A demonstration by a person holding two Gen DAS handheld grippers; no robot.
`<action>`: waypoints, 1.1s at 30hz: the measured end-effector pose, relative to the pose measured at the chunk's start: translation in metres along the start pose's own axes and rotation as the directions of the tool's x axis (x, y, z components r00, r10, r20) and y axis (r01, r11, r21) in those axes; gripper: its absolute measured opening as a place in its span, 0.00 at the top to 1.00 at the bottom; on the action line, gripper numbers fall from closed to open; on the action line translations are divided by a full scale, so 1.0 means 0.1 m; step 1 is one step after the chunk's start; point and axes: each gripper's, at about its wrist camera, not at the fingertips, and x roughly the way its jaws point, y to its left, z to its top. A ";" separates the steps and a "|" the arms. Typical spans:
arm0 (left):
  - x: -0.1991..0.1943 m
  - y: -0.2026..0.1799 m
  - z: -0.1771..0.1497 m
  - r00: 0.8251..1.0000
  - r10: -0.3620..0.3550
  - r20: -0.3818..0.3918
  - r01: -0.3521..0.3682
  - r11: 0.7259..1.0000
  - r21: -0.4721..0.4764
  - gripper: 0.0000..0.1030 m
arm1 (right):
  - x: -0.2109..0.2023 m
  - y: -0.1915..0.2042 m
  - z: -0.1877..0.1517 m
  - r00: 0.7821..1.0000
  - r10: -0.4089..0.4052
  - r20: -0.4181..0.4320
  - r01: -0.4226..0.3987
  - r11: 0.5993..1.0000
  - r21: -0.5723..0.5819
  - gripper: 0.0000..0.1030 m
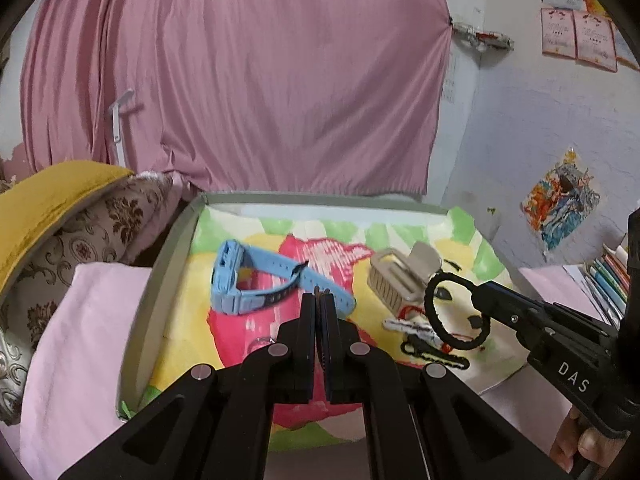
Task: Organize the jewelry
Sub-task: 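Lift both hair ties and carry them over the tray with both tools, then lower both hair ties into the tray and open both tools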
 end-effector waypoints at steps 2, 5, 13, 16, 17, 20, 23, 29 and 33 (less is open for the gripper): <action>0.02 0.00 -0.01 1.000 -0.007 -0.015 0.007 1.000 -0.002 0.97 | 0.03 -0.01 -0.01 1.000 0.001 -0.013 -0.001 1.000 0.000 0.95; 0.04 0.02 -0.01 0.999 -0.023 -0.036 0.023 1.000 -0.012 0.97 | 0.07 -0.02 -0.02 0.999 0.009 -0.035 -0.008 1.000 0.009 0.95; 0.10 0.05 -0.01 0.996 -0.035 -0.084 0.033 0.999 -0.030 0.97 | 0.15 -0.05 -0.03 0.997 0.021 -0.074 -0.019 0.999 0.026 0.95; 0.10 0.05 -0.02 0.995 -0.033 -0.089 0.030 0.999 -0.037 0.97 | 0.15 -0.05 -0.03 0.997 0.022 -0.074 -0.020 0.999 0.028 0.95; 0.11 0.05 -0.02 0.995 -0.031 -0.091 0.028 0.999 -0.036 0.97 | 0.15 -0.05 -0.03 0.997 0.025 -0.075 -0.023 0.999 0.029 0.95; 0.12 0.05 -0.02 0.995 -0.025 -0.097 0.022 0.999 -0.035 0.97 | 0.16 -0.05 -0.03 0.996 0.028 -0.081 -0.025 0.999 0.030 0.95; 0.12 0.06 -0.01 0.995 -0.022 -0.099 0.018 0.999 -0.036 0.95 | 0.15 -0.05 -0.04 0.996 0.027 -0.081 -0.024 0.999 0.032 0.95; 0.12 0.08 -0.01 0.994 -0.018 -0.105 0.014 0.999 -0.044 0.89 | 0.16 -0.05 -0.05 0.996 0.030 -0.087 -0.027 0.999 0.037 0.95; 0.11 0.11 -0.02 0.995 -0.017 -0.102 0.011 0.998 -0.055 0.79 | 0.17 -0.04 -0.06 0.995 0.034 -0.092 -0.030 0.999 0.040 0.91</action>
